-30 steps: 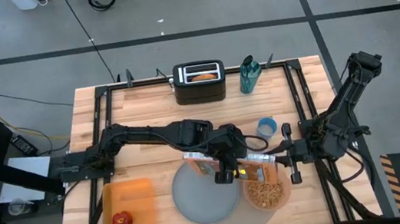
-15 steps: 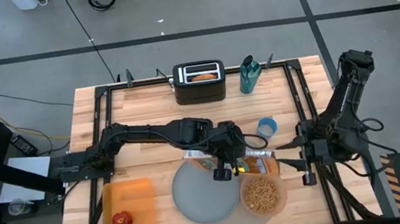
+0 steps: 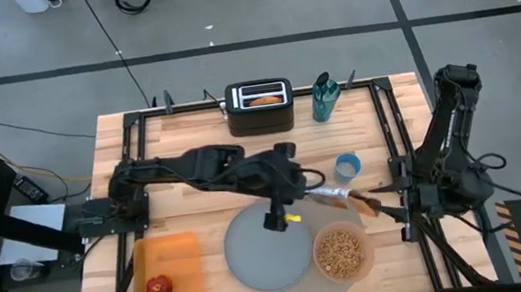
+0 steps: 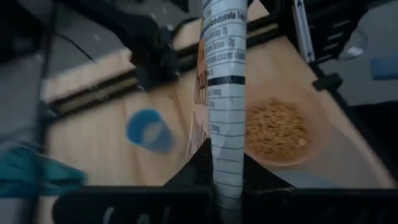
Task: Arrange a breakfast setting
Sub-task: Pour the cereal from the yellow cereal box into the orange bowl on the brown placemat
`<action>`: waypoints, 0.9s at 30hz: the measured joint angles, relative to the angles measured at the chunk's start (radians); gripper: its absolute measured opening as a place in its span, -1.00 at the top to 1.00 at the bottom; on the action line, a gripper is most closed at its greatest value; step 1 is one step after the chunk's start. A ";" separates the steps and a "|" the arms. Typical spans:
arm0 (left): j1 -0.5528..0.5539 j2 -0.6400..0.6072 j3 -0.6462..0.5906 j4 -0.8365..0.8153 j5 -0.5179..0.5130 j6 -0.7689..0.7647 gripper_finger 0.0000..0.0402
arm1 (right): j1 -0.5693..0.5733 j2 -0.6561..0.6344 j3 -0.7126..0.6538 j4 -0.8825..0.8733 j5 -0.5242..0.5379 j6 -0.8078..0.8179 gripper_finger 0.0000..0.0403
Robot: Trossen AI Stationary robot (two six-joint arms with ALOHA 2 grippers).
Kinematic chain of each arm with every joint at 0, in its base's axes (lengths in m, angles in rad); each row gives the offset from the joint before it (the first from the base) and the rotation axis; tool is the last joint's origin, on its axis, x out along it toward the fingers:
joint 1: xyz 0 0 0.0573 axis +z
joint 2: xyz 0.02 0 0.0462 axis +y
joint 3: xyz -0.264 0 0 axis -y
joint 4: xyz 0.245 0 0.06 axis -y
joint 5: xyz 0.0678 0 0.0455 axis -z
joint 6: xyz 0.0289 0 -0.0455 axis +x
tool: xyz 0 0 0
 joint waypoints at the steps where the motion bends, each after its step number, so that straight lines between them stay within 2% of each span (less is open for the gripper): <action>1: -0.002 -0.010 -0.003 0.013 -0.006 0.010 0.95 | 0.000 0.004 -0.004 -0.003 0.001 0.000 0.23; 9: 0.006 -0.036 -0.007 -0.019 -0.003 0.044 0.95 | -0.004 0.007 -0.067 0.006 0.008 0.088 0.23; 12: 0.008 -0.049 -0.072 0.006 -0.002 0.026 0.95 | -0.002 0.007 -0.080 0.006 0.035 0.108 0.23; 14: 0.003 -0.073 -0.164 0.020 -0.005 0.016 0.96 | -0.001 0.007 -0.081 0.007 0.039 0.109 0.23; 17: 0.001 -0.144 -0.342 0.125 -0.026 -0.001 0.96 | -0.001 0.007 -0.081 0.024 0.044 0.089 0.23; 21: 0.002 -0.325 -0.583 0.326 -0.044 -0.036 0.96 | -0.003 0.006 -0.081 0.085 0.043 0.027 0.23; 23: 0.008 -0.423 -0.678 0.391 -0.061 -0.062 0.96 | -0.003 0.005 -0.081 0.171 -0.003 -0.065 0.23; 27: 0.009 -0.590 -0.849 0.469 -0.184 -0.106 0.96 | -0.003 0.004 -0.081 0.362 -0.142 -0.296 0.21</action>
